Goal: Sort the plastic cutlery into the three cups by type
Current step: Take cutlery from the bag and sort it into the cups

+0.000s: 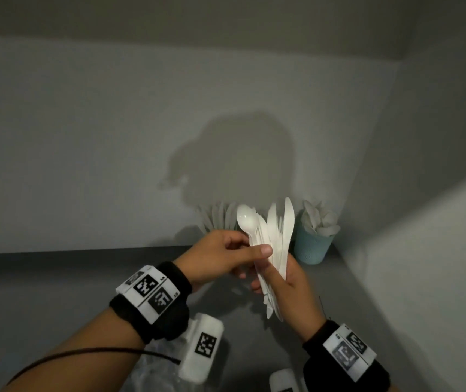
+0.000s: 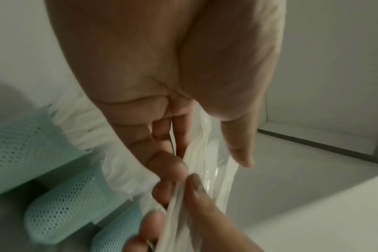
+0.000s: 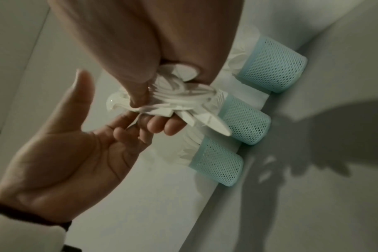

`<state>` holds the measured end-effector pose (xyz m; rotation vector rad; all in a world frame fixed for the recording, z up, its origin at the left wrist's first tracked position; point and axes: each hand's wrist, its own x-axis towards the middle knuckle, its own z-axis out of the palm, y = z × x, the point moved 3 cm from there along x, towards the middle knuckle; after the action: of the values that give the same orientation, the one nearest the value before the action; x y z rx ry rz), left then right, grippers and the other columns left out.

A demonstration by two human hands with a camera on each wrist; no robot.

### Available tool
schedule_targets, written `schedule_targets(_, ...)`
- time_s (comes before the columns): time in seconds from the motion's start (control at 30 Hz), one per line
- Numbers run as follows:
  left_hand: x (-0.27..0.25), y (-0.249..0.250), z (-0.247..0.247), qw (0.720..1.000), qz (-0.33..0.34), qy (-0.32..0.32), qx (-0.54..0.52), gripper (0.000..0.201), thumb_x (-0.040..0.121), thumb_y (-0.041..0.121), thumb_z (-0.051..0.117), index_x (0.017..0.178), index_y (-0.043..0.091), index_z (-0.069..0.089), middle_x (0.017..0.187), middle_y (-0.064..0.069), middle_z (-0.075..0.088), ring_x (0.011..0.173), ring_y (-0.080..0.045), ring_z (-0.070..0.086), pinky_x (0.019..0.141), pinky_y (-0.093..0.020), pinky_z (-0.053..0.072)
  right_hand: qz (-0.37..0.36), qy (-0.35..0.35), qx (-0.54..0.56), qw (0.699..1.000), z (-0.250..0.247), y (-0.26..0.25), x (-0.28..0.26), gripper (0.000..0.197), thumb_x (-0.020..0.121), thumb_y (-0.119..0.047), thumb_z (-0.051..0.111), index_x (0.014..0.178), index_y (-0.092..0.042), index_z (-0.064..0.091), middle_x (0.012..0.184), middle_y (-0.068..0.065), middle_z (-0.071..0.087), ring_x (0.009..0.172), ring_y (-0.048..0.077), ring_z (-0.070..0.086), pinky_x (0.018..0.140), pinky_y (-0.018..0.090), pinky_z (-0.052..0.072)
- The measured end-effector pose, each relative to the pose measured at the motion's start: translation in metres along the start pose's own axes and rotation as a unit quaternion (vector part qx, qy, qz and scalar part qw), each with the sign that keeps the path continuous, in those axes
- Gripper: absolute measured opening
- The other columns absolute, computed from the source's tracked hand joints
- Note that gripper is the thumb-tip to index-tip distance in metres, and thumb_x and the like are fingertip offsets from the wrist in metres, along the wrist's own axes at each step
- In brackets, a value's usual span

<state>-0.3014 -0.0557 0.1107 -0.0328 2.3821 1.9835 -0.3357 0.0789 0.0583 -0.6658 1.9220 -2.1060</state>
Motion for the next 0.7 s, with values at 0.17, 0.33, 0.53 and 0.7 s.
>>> schedule_targets(0.17, -0.011, -0.01, 0.009, 0.996, -0.005, 0.032, -0.079, 0.018, 0.089, 0.014, 0.062, 0.093, 0.0, 0.071, 0.094, -0.014, 0.073, 0.082, -0.017, 0.07, 0.076, -0.022, 0.057, 0.009, 0.01, 0.02, 1.0, -0.002, 0.0, -0.022, 0.03, 0.093, -0.016, 0.052, 0.121, -0.024, 0.057, 0.096, 0.007, 0.074, 0.066, 0.013, 0.066, 0.061, 0.024, 0.055)
schedule_targets(0.33, -0.021, -0.014, 0.011, 0.995, -0.019, -0.017, -0.097, 0.021, 0.09, 0.01, 0.059, 0.108, 0.001, 0.068, 0.105, -0.014, 0.072, 0.093, -0.019, 0.07, 0.082, -0.023, 0.057, 0.032, 0.007, 0.024, 0.999, -0.007, 0.002, -0.033, 0.028, 0.091, -0.021, 0.053, 0.118, -0.024, 0.059, 0.091, 0.004, 0.074, 0.065, 0.013, 0.066, 0.063, 0.025, 0.056)
schedule_targets(0.53, -0.02, -0.019, 0.008, 0.994, -0.015, 0.021, -0.102, 0.021, 0.09, 0.014, 0.059, 0.108, 0.011, 0.07, 0.098, -0.007, 0.07, 0.086, -0.01, 0.066, 0.077, -0.02, 0.056, 0.042, 0.023, 0.032, 0.998, -0.011, 0.002, -0.034, 0.022, 0.094, -0.017, 0.05, 0.113, -0.016, 0.061, 0.071, -0.002, 0.07, 0.061, 0.01, 0.061, 0.06, 0.024, 0.054)
schedule_targets(0.7, -0.008, -0.015, 0.012, 0.997, 0.01, 0.047, -0.06, 0.019, 0.088, 0.01, 0.062, 0.106, 0.01, 0.068, 0.089, -0.013, 0.065, 0.07, -0.008, 0.062, 0.065, -0.019, 0.053, 0.045, 0.055, 0.011, 0.997, -0.02, 0.005, -0.031, 0.015, 0.094, -0.018, 0.05, 0.105, -0.016, 0.062, 0.072, 0.001, 0.065, 0.06, 0.009, 0.06, 0.057, 0.023, 0.053)
